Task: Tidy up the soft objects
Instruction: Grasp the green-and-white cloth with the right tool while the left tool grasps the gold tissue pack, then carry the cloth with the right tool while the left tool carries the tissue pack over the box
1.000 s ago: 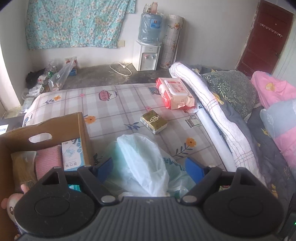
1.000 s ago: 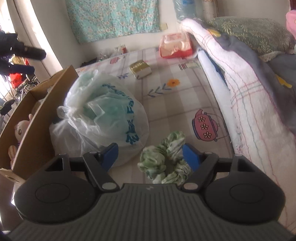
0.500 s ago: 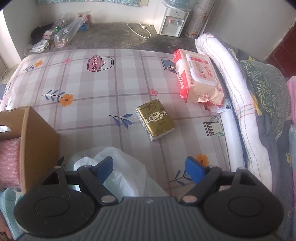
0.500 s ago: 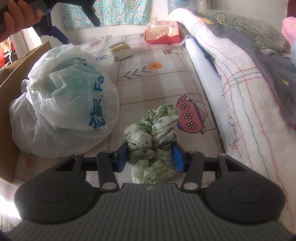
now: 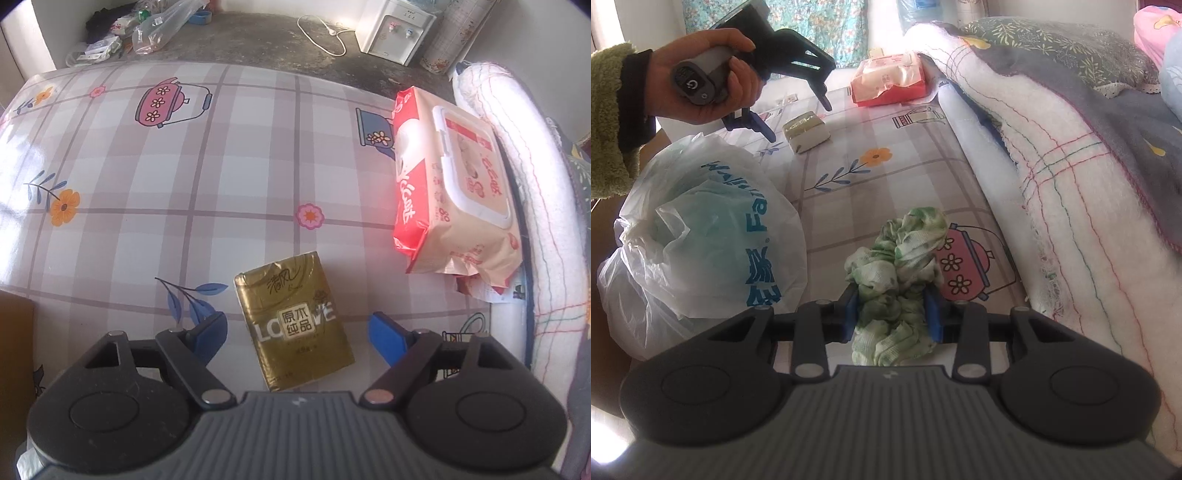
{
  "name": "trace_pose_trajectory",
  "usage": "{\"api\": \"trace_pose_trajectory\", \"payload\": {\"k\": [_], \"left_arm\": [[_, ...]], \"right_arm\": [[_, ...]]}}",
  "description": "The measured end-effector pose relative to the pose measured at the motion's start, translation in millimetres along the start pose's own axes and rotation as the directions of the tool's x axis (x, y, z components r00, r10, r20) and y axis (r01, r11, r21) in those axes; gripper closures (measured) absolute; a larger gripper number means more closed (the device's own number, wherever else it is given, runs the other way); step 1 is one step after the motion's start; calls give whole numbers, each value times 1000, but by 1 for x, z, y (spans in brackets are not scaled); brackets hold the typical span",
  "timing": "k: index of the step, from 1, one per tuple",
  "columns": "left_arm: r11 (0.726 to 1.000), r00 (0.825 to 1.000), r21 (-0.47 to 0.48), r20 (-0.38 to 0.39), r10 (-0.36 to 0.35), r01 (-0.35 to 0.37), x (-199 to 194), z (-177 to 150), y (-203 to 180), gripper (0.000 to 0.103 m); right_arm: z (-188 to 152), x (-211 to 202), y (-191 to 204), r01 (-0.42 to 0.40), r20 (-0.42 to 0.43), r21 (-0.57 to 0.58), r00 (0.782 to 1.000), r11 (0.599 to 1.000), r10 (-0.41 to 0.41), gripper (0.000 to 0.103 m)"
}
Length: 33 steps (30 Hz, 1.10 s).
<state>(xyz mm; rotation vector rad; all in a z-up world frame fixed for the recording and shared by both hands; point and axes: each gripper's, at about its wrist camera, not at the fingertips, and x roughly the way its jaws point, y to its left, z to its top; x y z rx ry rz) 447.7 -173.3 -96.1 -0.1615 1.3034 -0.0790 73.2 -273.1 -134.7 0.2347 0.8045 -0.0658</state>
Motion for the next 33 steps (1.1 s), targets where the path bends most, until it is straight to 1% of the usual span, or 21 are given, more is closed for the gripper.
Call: {"api": "trace_pose_trajectory", "payload": {"k": [2,3,4,7,10,12,14,17,19,21,24,25,27,30,31,33], "left_arm": [[1000,1000,-14,-23,18,-18,7,0,-1,32],[1000,1000,-6,3,23,-23,7,-2,-2,38],[1000,1000,1,10,29,-29,6,-2,-4,42],[999,999,4,18,33,-33,6,-3,-4,44],[999,1000,-39,23,20,-19,-2,-4,3,44],[998,1000,-58,30,-1,3,-13,-5,9,44],[998,999,-56,46,-29,31,-29,-7,13,45],[998,995,-24,80,-61,63,-64,-16,20,45],[995,991,-11,99,-95,97,-92,-23,29,44],[990,983,8,120,-137,137,-126,-31,42,44],[984,965,46,191,-178,172,-189,-49,70,44],[983,959,51,214,-184,177,-206,-56,79,44],[980,942,62,271,-197,187,-246,-74,106,44],[982,916,73,355,-187,172,-299,-108,151,44],[984,911,69,373,-176,161,-310,-120,165,44],[987,906,51,392,-159,151,-328,-144,193,44]], "right_arm": [[0,1,3,8,3,-11,1000,1000,-8,68],[0,2,4,12,5,-16,1000,1000,-12,68],[0,2,5,14,7,-20,1000,1000,-14,68],[0,2,6,15,15,-16,1000,1000,-15,68],[0,0,2,9,23,5,1000,1000,-9,71],[1,-2,0,4,23,20,1000,1000,-4,73],[3,-5,-4,0,28,38,1000,999,-1,73],[3,-17,-5,3,55,52,998,999,-6,73],[3,-26,-7,-10,73,72,997,997,5,73],[4,-35,-7,-39,87,86,996,996,31,73],[8,-53,-2,-57,121,61,991,997,49,73],[10,-59,1,-62,136,48,989,997,55,73],[14,-73,7,-81,168,23,983,996,76,73],[21,-94,21,-121,221,-30,967,992,124,73],[23,-99,27,-128,232,-48,963,991,136,73],[27,-105,41,-152,240,-81,956,985,167,73]]}}
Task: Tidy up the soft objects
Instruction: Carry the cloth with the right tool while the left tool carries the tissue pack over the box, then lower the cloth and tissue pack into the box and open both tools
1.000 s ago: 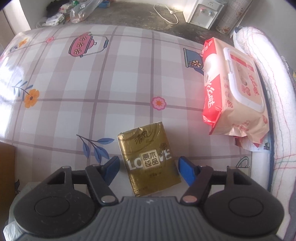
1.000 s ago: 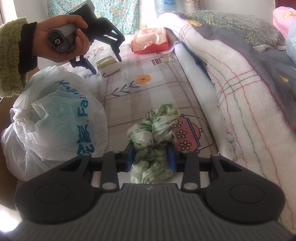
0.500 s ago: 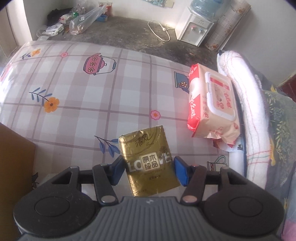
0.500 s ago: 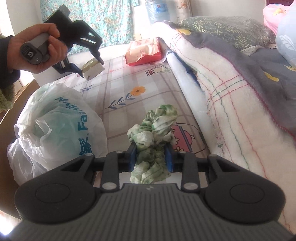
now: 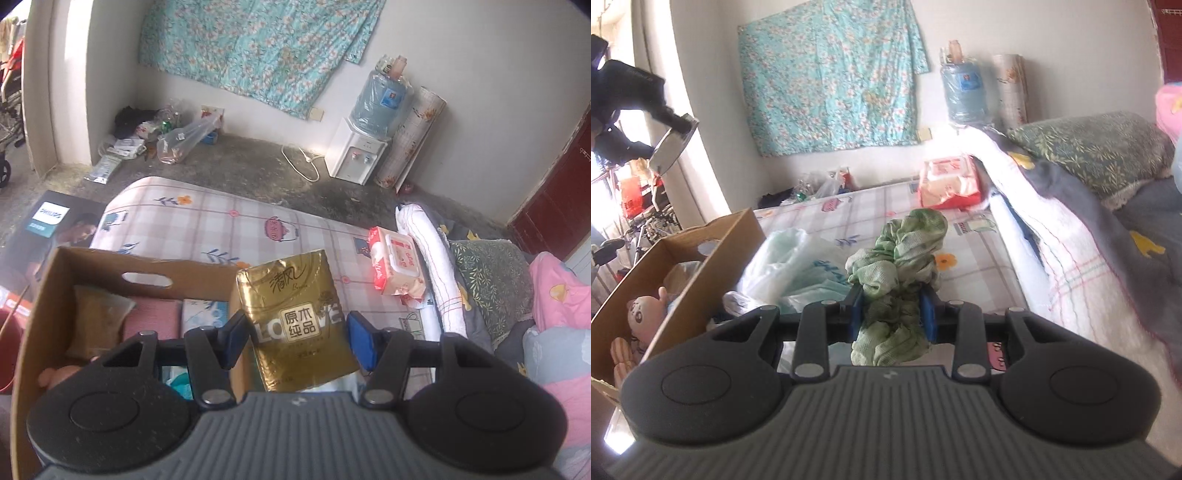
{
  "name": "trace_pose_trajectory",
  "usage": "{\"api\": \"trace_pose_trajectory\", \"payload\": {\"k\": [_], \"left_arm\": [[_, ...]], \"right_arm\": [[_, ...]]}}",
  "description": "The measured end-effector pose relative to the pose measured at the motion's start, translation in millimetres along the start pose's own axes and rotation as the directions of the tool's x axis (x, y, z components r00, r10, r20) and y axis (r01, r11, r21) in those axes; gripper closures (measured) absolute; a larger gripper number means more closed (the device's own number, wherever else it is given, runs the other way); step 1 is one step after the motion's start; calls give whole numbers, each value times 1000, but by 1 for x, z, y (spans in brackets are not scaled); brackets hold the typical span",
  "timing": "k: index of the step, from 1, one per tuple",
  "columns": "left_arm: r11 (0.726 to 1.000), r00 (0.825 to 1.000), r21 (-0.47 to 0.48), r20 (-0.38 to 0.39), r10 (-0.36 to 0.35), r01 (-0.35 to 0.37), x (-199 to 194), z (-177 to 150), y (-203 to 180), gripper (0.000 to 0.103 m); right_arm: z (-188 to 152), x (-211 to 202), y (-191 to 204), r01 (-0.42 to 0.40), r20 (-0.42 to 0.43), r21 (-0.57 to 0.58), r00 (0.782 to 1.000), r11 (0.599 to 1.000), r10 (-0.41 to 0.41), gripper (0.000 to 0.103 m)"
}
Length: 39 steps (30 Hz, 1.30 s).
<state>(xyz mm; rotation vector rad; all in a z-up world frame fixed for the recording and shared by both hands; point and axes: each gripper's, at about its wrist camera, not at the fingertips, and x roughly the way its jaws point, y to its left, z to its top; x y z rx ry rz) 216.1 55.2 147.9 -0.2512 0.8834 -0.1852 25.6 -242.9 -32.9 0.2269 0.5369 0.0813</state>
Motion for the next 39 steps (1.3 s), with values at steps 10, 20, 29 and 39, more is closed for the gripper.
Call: {"api": "trace_pose_trajectory", "payload": {"k": [10,20,29,39], "left_arm": [[989,994,-146,-110,-1,-15,-40,-101,130,44],[946,939,-323,-336,-76,-39,36,-162,201,44],[940,893,-324,-447,-55,-104,62,-178,219,42],[938,948,-345,-309,-79,-35,30,-167,222,33]], "right_arm": [[34,-20,121,-315,-32,-142,949,938,314,72],[31,-12,217,-409,-168,-213,910,887,380,71],[38,4,244,-384,-207,-242,918,891,339,69],[38,39,278,-451,-338,-268,871,851,355,66]]}}
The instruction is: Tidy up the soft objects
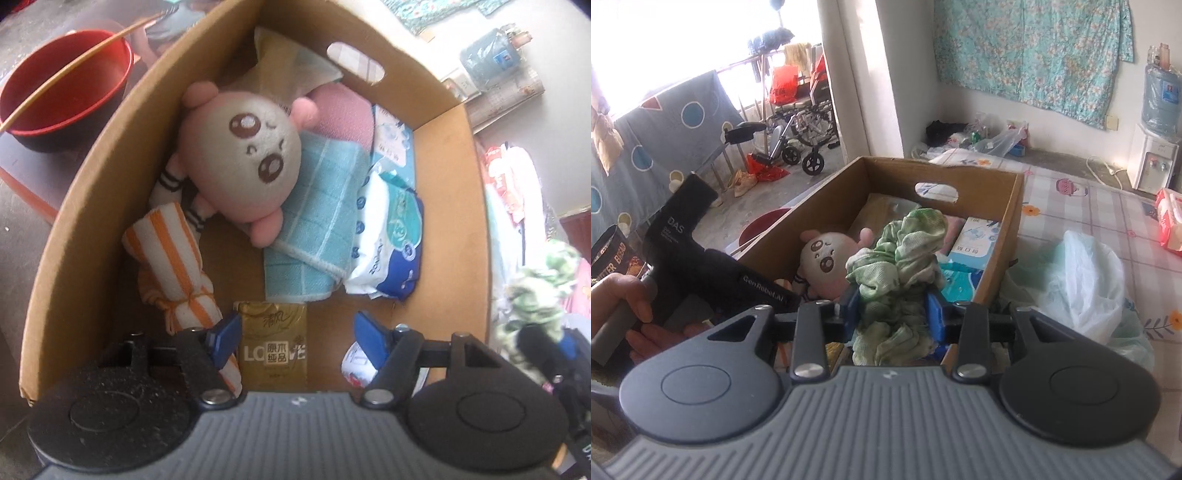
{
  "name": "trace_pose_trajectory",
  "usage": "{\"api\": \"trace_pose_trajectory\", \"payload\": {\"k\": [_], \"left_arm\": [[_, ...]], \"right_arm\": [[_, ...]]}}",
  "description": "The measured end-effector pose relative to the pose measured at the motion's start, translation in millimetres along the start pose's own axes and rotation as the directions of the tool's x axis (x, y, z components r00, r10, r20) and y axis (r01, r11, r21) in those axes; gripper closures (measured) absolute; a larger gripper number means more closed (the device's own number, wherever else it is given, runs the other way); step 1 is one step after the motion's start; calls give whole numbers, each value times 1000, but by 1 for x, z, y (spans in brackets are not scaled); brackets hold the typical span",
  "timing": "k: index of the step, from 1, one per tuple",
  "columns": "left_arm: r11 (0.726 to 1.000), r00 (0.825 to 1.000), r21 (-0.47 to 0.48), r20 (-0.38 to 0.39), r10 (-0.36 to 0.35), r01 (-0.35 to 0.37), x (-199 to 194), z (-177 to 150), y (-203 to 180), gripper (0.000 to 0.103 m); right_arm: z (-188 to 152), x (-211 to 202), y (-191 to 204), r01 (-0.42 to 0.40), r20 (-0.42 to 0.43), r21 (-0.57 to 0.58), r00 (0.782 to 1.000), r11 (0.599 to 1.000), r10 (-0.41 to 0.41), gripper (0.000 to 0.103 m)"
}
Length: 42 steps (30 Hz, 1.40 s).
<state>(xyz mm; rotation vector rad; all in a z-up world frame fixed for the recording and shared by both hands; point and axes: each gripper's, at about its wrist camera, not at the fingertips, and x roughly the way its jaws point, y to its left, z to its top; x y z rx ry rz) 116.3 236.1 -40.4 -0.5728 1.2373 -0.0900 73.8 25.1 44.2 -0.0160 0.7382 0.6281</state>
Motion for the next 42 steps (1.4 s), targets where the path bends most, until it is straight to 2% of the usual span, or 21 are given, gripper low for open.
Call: {"api": "trace_pose_trajectory", "payload": {"k": [3,5,7,10,12,14,18,21,24,27,29,32,35,37,39,42], "left_arm": [[998,995,-21,86,-57,59,-22,0,4,31],[996,987,-39,145,-70,76,-33,1,9,31],[996,977,-50,204,-61,72,-44,0,14,29],[996,963,-64,266,-47,66,-53,-1,16,26],[995,957,-62,284,-51,71,-57,-3,18,26],[996,952,-52,302,-47,66,-59,-5,18,24],[1000,932,-9,364,-11,15,-63,-14,12,23],[997,902,51,431,30,-58,-67,-25,0,21],[979,856,141,514,56,-149,-74,-41,-22,12],[956,817,221,575,34,-196,-82,-61,-43,0],[946,799,254,601,8,-201,-84,-77,-56,0],[934,794,266,607,29,-237,-82,-98,-78,0],[902,809,322,587,48,-287,-78,-117,-101,0],[883,809,354,587,46,-308,-77,-133,-111,0],[886,811,342,582,61,-312,-74,-145,-117,0],[893,824,298,553,127,-338,-63,-159,-122,0]], "right_arm": [[6,21,5,-51,-76,12,996,999,52,66],[8,33,9,-76,-108,20,991,997,78,65],[11,47,15,-88,-132,21,987,996,90,63],[7,64,25,-53,-162,-16,986,998,50,50],[3,71,29,-28,-175,-34,984,999,22,50],[-3,71,24,-34,-180,-22,983,999,29,49],[-6,64,14,-38,-158,26,987,999,41,49],[-9,48,5,-36,-113,76,993,996,45,49],[-15,25,-4,-28,-42,123,999,992,33,47],[-27,-9,-9,13,57,150,998,989,-22,31],[-37,-29,-12,55,111,166,991,985,-74,22],[-53,-56,-17,127,152,201,976,971,-159,18],[-72,-79,-23,171,166,228,963,959,-211,11],[-84,-92,-24,198,154,221,960,955,-234,5],[-97,-101,-24,225,146,209,955,952,-257,2],[-116,-112,-23,269,122,213,947,940,-298,2]]}}
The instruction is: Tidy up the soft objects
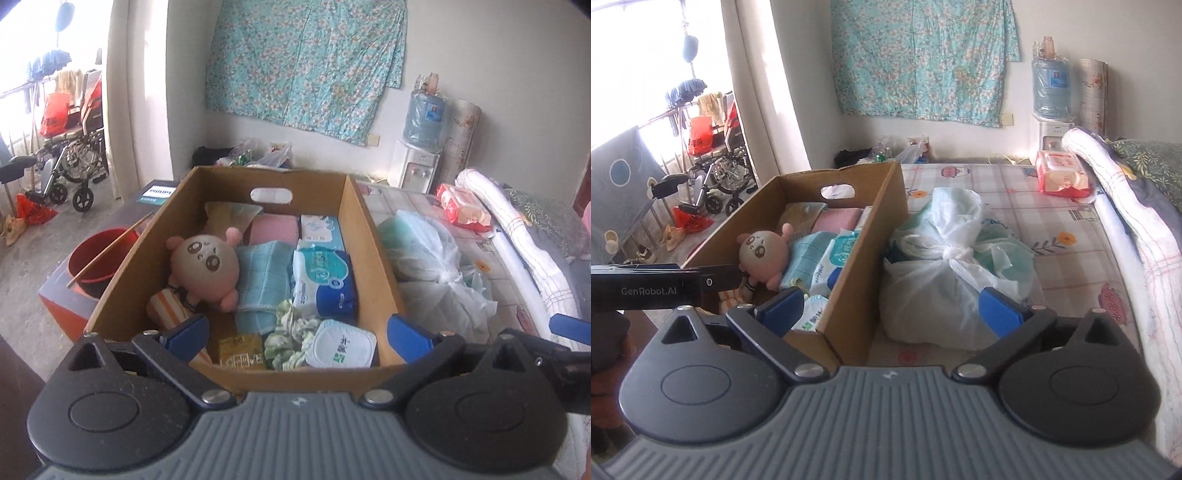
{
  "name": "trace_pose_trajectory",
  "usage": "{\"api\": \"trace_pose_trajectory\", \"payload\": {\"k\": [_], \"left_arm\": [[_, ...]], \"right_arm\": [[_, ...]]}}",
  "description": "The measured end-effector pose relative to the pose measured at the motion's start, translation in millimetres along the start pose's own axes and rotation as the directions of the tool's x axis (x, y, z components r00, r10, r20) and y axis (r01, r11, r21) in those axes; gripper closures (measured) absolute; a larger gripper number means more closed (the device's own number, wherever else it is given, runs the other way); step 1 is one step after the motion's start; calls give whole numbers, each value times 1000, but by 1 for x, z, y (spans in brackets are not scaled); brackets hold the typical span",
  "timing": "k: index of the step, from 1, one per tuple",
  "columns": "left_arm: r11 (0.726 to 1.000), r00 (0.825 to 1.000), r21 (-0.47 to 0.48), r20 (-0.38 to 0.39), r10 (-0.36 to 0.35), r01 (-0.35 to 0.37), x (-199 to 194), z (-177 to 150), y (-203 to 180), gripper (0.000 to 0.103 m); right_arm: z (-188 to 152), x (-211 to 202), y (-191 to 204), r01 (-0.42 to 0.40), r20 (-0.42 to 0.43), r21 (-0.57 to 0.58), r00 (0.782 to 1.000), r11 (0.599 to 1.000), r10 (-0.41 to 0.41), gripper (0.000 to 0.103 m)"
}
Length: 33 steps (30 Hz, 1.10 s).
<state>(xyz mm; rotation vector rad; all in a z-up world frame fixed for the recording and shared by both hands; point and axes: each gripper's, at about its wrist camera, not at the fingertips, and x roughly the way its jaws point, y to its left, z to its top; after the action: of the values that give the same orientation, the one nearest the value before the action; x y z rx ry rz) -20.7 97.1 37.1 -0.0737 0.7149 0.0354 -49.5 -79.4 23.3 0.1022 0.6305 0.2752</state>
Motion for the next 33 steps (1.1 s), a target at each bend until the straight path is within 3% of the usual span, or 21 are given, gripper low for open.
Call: {"api": "trace_pose_trajectory", "payload": {"k": [3,6,16,33], "left_arm": [[999,997,41,-76,33,-30,7,-12,-9,0],[998,989,57,-148,20,-12,15,-21,-9,0],[999,986,45,-166,26,-19,13,-27,-14,0],[998,981,31,-181,67,-62,18,-24,-15,1]], "right_arm": [[-15,-5,-7,15,-28,22,1000,1000,-14,2],[-21,-3,-6,28,-50,26,998,999,-26,2],[-22,25,0,46,-130,4,990,999,-45,2],[-20,42,1,47,-163,-10,986,999,-48,2]]}}
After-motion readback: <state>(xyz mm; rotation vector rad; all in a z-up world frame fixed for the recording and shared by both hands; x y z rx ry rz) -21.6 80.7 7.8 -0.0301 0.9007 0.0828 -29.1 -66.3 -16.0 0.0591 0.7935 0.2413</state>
